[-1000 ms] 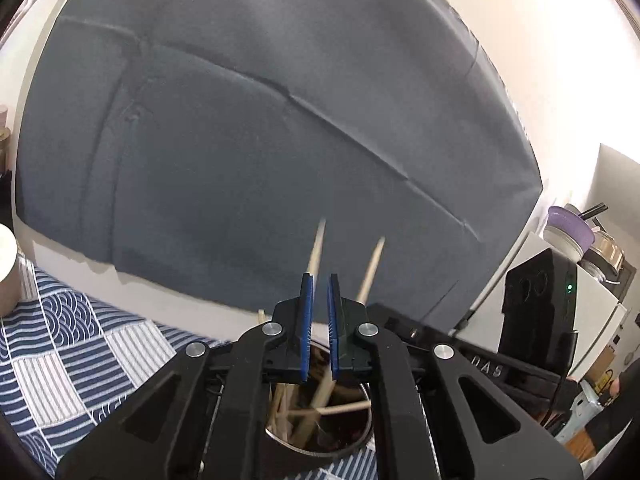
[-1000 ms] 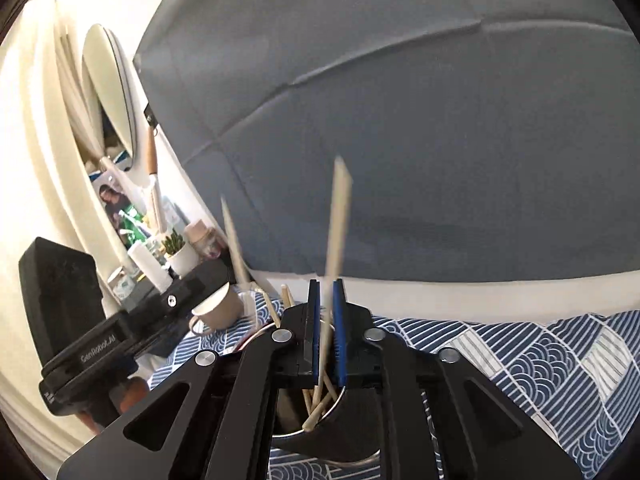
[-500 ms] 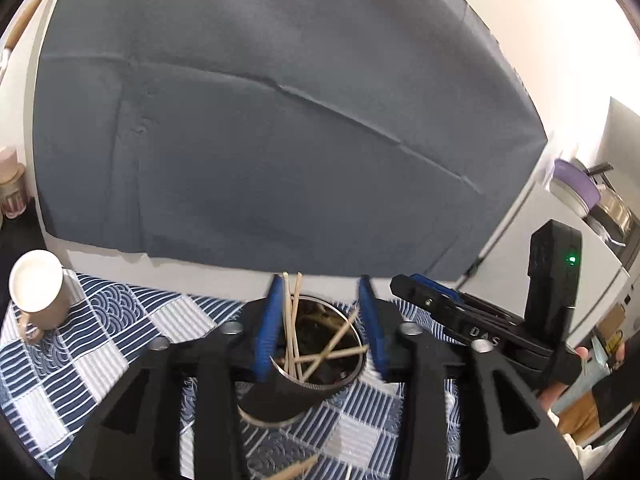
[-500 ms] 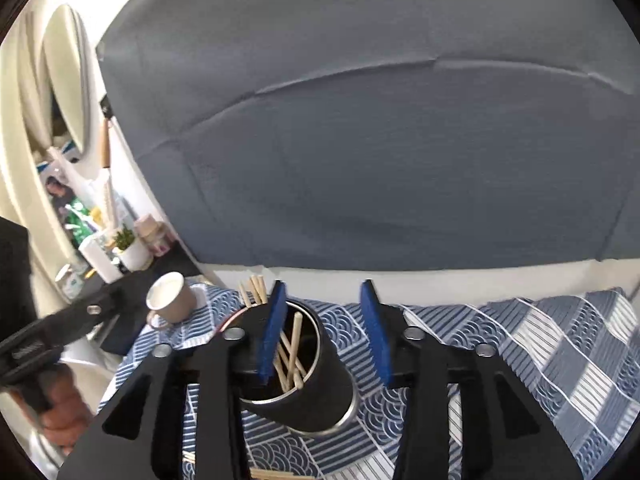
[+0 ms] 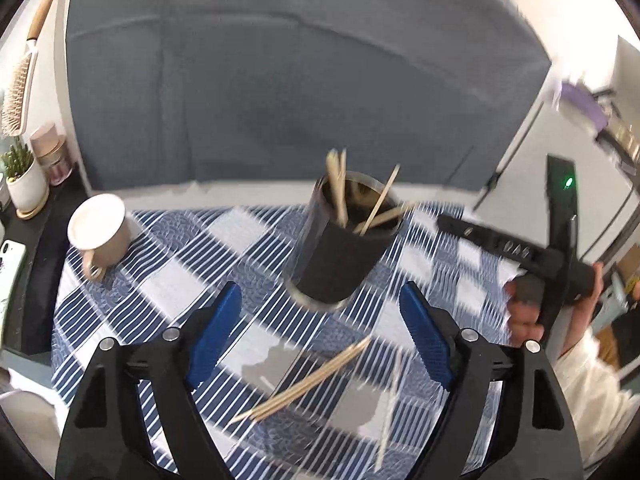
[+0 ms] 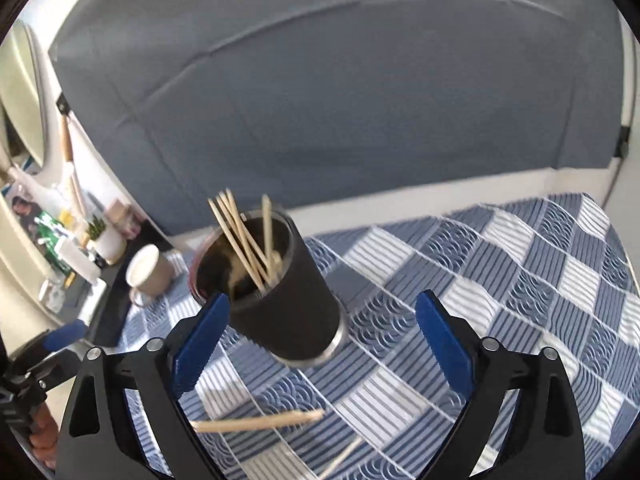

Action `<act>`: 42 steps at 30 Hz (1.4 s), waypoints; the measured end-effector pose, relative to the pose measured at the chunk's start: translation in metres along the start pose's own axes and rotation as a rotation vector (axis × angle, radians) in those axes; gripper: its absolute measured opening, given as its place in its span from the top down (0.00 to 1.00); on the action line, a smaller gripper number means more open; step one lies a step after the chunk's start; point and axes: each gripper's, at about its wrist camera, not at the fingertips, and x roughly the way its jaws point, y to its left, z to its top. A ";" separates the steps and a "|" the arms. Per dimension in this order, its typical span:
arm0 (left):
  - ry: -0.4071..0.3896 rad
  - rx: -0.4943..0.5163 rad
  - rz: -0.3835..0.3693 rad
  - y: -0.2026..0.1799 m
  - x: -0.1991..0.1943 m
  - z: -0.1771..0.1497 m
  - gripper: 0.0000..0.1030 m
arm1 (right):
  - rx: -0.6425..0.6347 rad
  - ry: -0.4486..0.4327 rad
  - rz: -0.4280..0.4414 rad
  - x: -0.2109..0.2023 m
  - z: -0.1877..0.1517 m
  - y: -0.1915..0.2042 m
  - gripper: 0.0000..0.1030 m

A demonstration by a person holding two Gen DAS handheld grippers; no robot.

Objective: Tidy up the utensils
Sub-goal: 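Move both open tools away from the holder down toward the loose sticks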

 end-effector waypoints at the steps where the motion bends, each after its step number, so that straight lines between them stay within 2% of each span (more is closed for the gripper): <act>1: 0.013 0.014 0.011 0.002 0.001 -0.005 0.22 | 0.001 -0.011 -0.025 -0.002 -0.008 -0.001 0.09; 3: 0.037 0.032 0.018 0.007 0.004 -0.016 0.18 | -0.006 -0.017 -0.052 -0.004 -0.022 -0.001 0.08; 5: 0.054 0.041 0.015 0.011 0.009 -0.027 0.18 | -0.028 0.021 -0.038 -0.001 -0.040 -0.002 0.08; 7: 0.089 0.048 -0.014 0.017 0.017 -0.037 0.18 | -0.029 0.088 -0.035 0.005 -0.058 -0.004 0.08; 9: 0.127 0.062 -0.039 0.021 0.028 -0.045 0.18 | -0.038 0.178 -0.073 0.015 -0.080 -0.004 0.08; 12: 0.229 0.105 -0.136 0.027 0.053 -0.057 0.18 | 0.006 0.288 -0.100 0.028 -0.116 -0.008 0.08; 18: 0.342 0.197 -0.169 0.038 0.092 -0.068 0.18 | 0.121 0.320 -0.201 0.029 -0.172 -0.010 0.08; 21: 0.382 0.226 -0.187 0.043 0.108 -0.066 0.18 | 0.155 0.340 -0.272 0.030 -0.182 -0.010 0.08; 27: 0.436 0.268 -0.203 0.045 0.144 -0.060 0.18 | 0.186 0.396 -0.355 0.042 -0.191 -0.006 0.08; 34: 0.470 0.322 -0.220 0.035 0.170 -0.061 0.18 | 0.173 0.414 -0.373 0.054 -0.191 0.004 0.07; 42: 0.473 0.429 -0.195 0.021 0.176 -0.067 0.13 | 0.131 0.407 -0.379 0.054 -0.198 0.011 0.07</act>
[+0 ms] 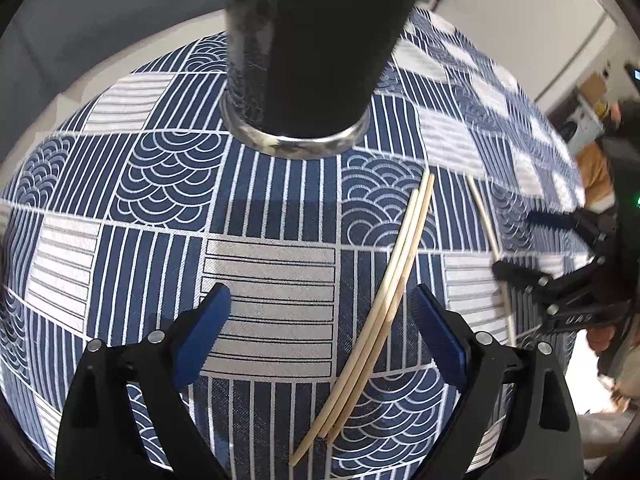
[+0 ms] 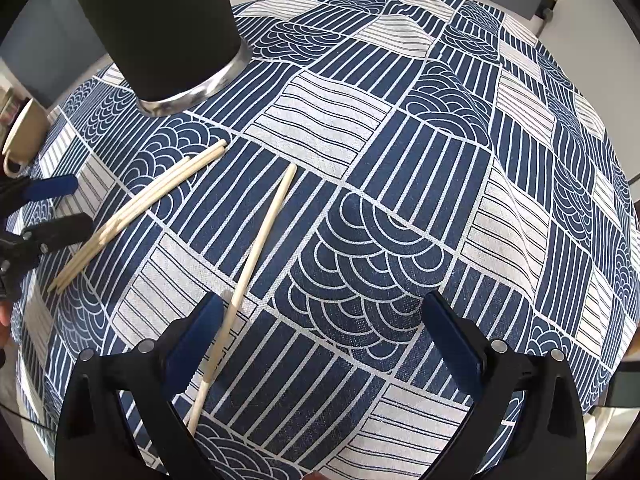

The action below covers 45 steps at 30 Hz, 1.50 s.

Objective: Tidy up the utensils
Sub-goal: 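Move both open tools away from the holder down toward the loose sticks, then close the left tool on a wooden stick while the right tool grasps another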

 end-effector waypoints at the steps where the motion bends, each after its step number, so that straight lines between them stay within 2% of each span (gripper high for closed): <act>1: 0.013 0.042 0.031 -0.006 0.003 0.000 0.13 | 0.000 0.001 0.002 0.000 -0.001 0.000 0.07; 3: 0.033 0.093 0.069 -0.015 0.007 0.001 0.13 | 0.002 0.014 0.002 0.001 0.000 0.000 0.07; 7: 0.046 0.050 0.038 -0.010 0.007 0.008 0.13 | 0.001 0.026 0.002 0.001 0.003 -0.001 0.06; 11: 0.053 0.098 0.130 -0.013 0.008 0.012 0.13 | -0.020 0.018 0.006 0.001 0.002 -0.001 0.06; 15: 0.084 0.137 0.119 -0.020 0.020 0.017 0.11 | -0.022 0.028 0.008 0.001 0.002 0.000 0.06; 17: 0.088 0.152 0.155 -0.021 0.026 0.021 0.08 | -0.021 0.033 0.007 0.001 0.002 0.000 0.06; 24: 0.096 0.128 0.147 -0.013 0.029 0.028 0.09 | -0.016 0.082 0.006 0.004 0.011 -0.001 0.06; 27: 0.087 0.125 0.135 -0.012 0.024 0.027 0.19 | -0.020 0.088 0.006 0.006 0.015 -0.002 0.06; 30: 0.079 0.112 0.127 -0.006 0.014 0.023 0.19 | -0.028 0.068 0.007 0.006 0.014 -0.003 0.06; 32: 0.061 0.111 0.152 -0.001 0.006 0.023 0.19 | -0.032 0.069 0.009 0.006 0.012 -0.003 0.06; 36: 0.078 0.131 0.190 0.002 0.008 0.025 0.19 | -0.036 0.081 0.007 0.007 0.013 -0.002 0.06; 45: 0.087 0.167 0.163 -0.001 0.012 0.032 0.19 | -0.038 0.070 0.006 0.006 0.011 0.000 0.06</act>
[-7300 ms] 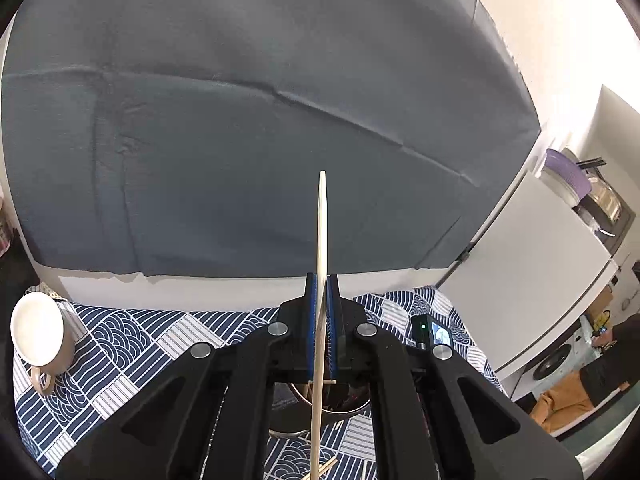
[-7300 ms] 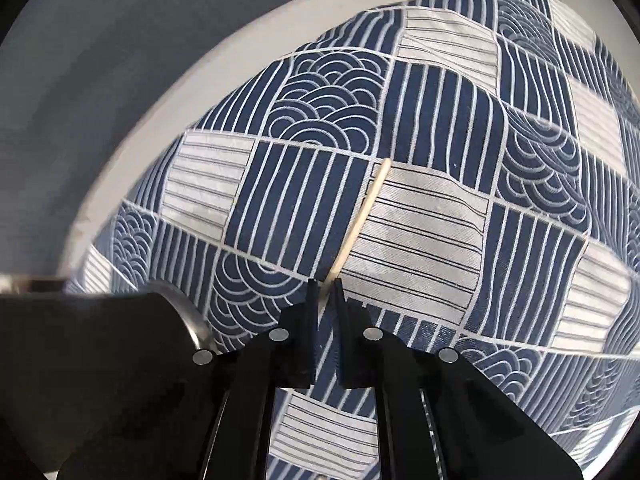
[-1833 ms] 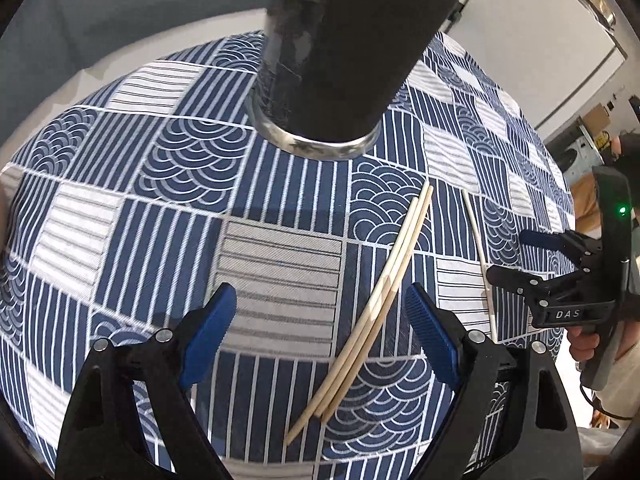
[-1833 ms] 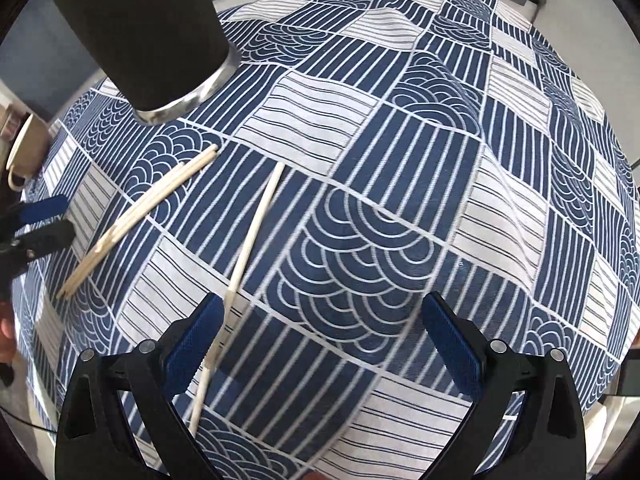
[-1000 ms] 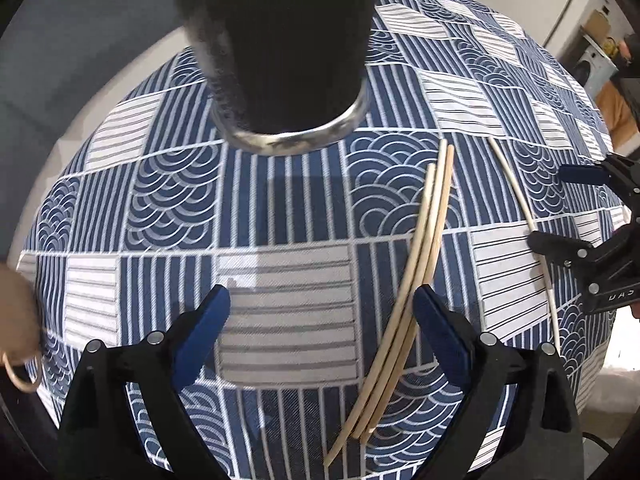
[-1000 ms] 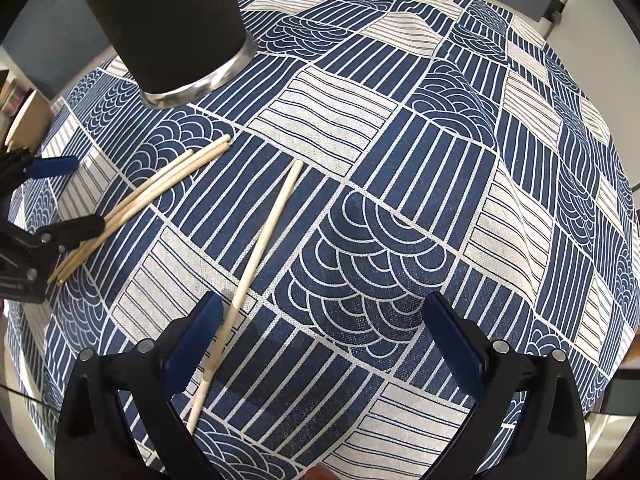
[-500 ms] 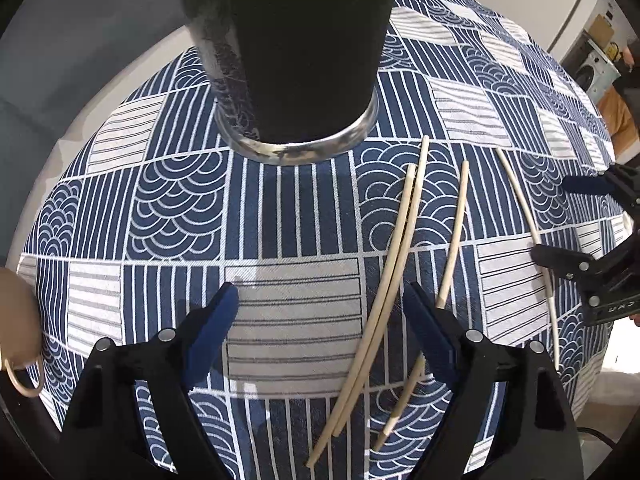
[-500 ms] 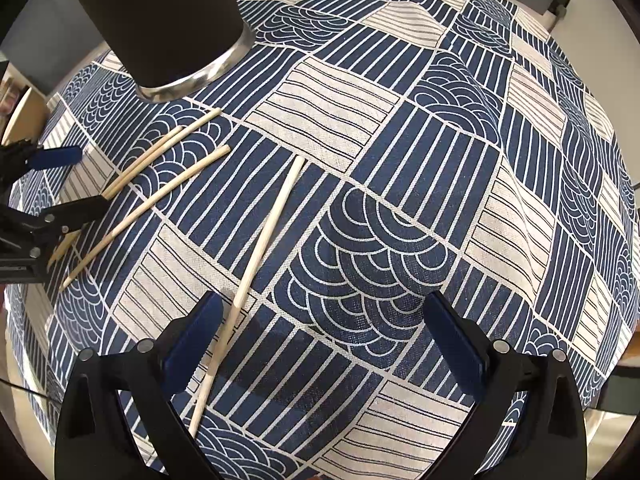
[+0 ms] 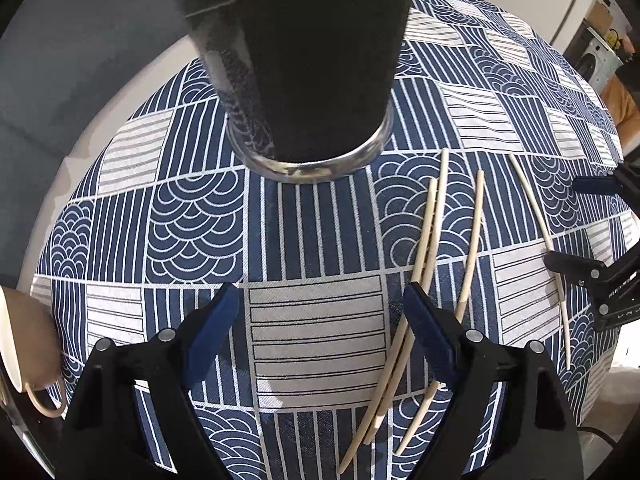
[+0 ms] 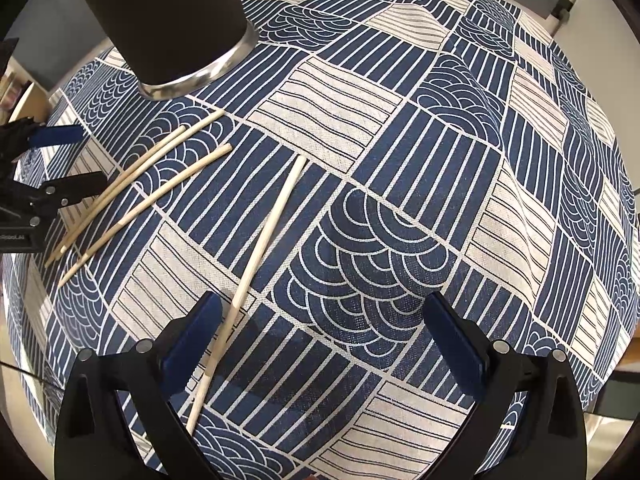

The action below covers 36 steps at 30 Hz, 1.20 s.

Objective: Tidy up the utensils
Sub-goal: 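Close the left tool on a wooden stick while the right tool grasps another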

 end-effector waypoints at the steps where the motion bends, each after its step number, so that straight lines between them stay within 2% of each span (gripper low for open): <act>1: 0.001 0.012 0.008 -0.002 -0.001 0.001 0.19 | -0.001 -0.002 0.000 0.000 -0.001 0.000 0.06; 4: 0.022 0.038 0.037 -0.010 0.004 0.005 0.19 | -0.001 -0.005 0.000 -0.001 -0.003 0.000 0.06; 11: 0.031 0.063 0.037 -0.020 0.009 0.015 0.19 | -0.008 0.000 0.002 -0.001 -0.002 0.000 0.06; 15: 0.026 0.070 0.008 -0.025 0.004 0.017 0.19 | -0.008 0.000 0.002 -0.001 -0.001 0.001 0.06; 17: 0.036 0.093 0.021 -0.029 0.005 0.015 0.19 | -0.008 0.001 0.002 -0.001 -0.002 0.001 0.06; 20: 0.057 0.079 0.006 -0.031 0.012 0.017 0.15 | -0.008 -0.001 0.002 -0.001 -0.002 0.000 0.06; 21: 0.058 0.067 0.010 -0.029 0.014 0.018 0.11 | -0.008 -0.001 0.002 -0.001 -0.002 0.000 0.06; 23: 0.063 0.057 0.000 -0.026 0.016 0.019 0.10 | -0.008 0.000 0.002 -0.001 -0.002 0.000 0.06; 26: 0.058 0.075 0.023 -0.028 0.014 0.020 0.11 | -0.008 0.003 0.002 -0.001 -0.001 0.000 0.06; 27: 0.062 0.063 0.014 -0.027 0.014 0.021 0.14 | -0.007 0.006 0.002 -0.001 -0.001 0.000 0.06; 29: 0.065 0.030 -0.036 -0.021 0.013 0.023 0.27 | -0.007 0.014 0.002 0.000 0.001 0.000 0.06; 33: 0.054 -0.015 -0.027 -0.013 0.006 0.020 0.49 | 0.001 0.007 0.001 -0.001 0.002 -0.001 0.08; 35: 0.052 -0.039 -0.024 -0.009 0.003 0.017 0.60 | 0.003 -0.006 0.002 -0.004 0.000 -0.002 0.15; 36: 0.053 -0.048 -0.024 -0.006 0.001 0.015 0.65 | 0.006 -0.011 0.002 -0.006 -0.001 -0.004 0.24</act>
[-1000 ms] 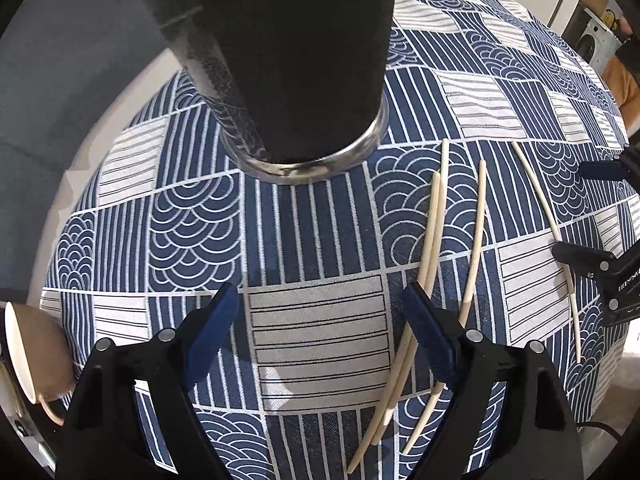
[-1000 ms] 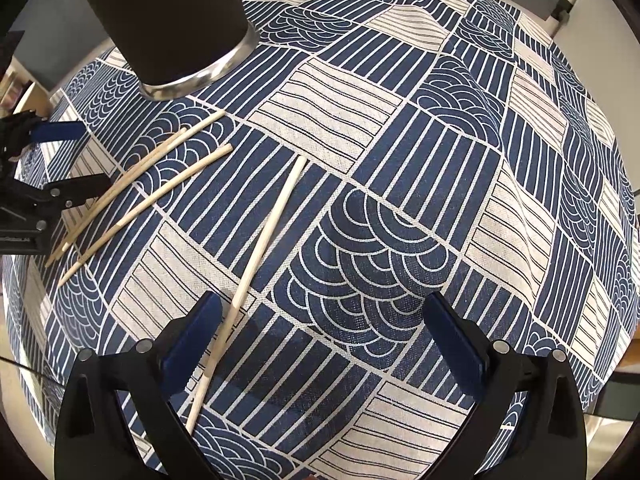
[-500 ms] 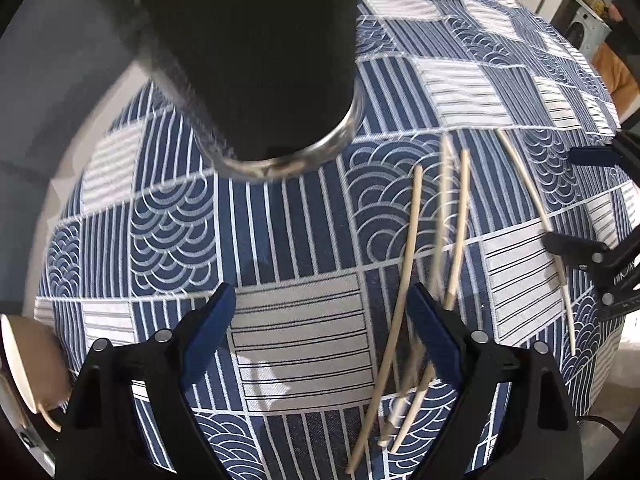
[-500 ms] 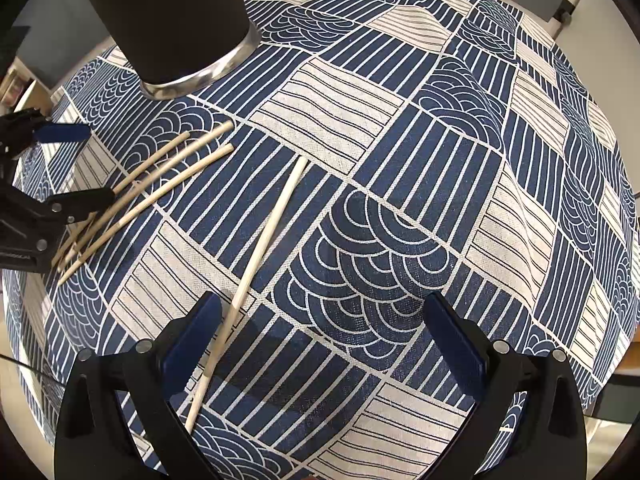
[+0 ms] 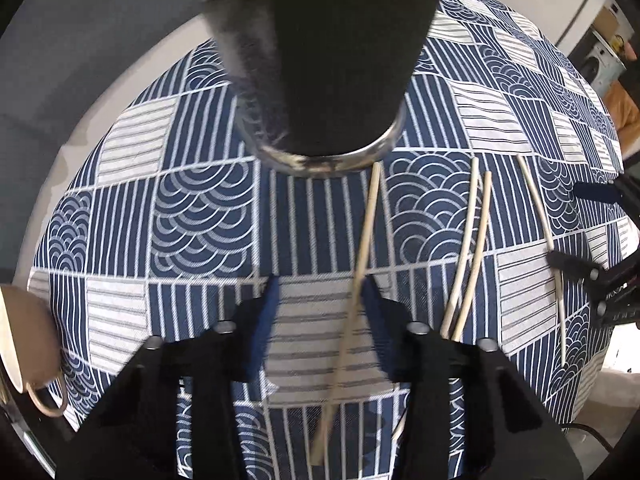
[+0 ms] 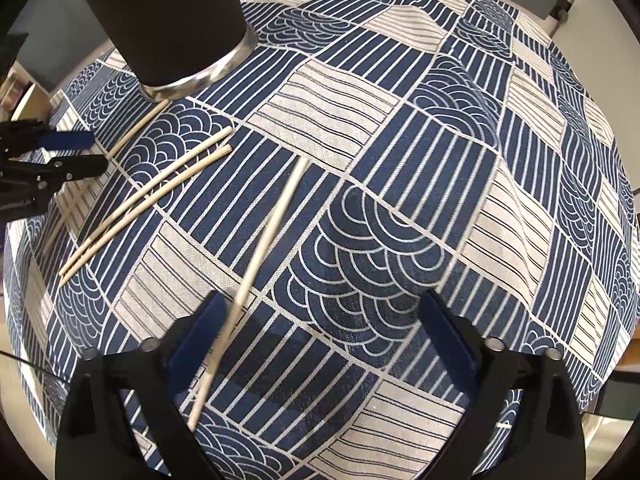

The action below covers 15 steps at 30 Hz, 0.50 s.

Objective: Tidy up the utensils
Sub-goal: 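Close the left tool on a wooden stick while the right tool grasps another, then lift both held sticks up toward the black holder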

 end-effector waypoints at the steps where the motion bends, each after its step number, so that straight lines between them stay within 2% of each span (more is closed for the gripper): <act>1: 0.000 -0.009 0.000 0.004 -0.003 -0.004 0.71 | 0.001 -0.006 0.000 -0.003 -0.001 -0.002 0.35; 2: 0.001 -0.021 0.003 0.008 -0.005 -0.007 0.74 | -0.001 -0.009 0.001 -0.005 -0.002 -0.002 0.41; 4: 0.003 -0.046 0.005 0.015 -0.008 -0.013 0.87 | -0.019 -0.013 0.003 -0.011 -0.002 -0.004 0.68; 7: 0.007 -0.071 0.016 0.029 -0.011 -0.020 0.93 | -0.027 -0.006 -0.002 -0.013 -0.002 -0.009 0.89; 9: 0.008 -0.082 0.025 0.031 -0.014 -0.025 0.93 | -0.014 -0.002 -0.006 -0.014 -0.001 -0.015 0.95; 12: 0.006 -0.105 0.032 0.037 -0.014 -0.040 0.94 | 0.010 -0.006 -0.027 -0.014 -0.001 -0.026 0.96; 15: 0.002 -0.133 0.038 0.046 -0.022 -0.060 0.94 | 0.046 -0.005 -0.013 -0.011 -0.002 -0.039 0.96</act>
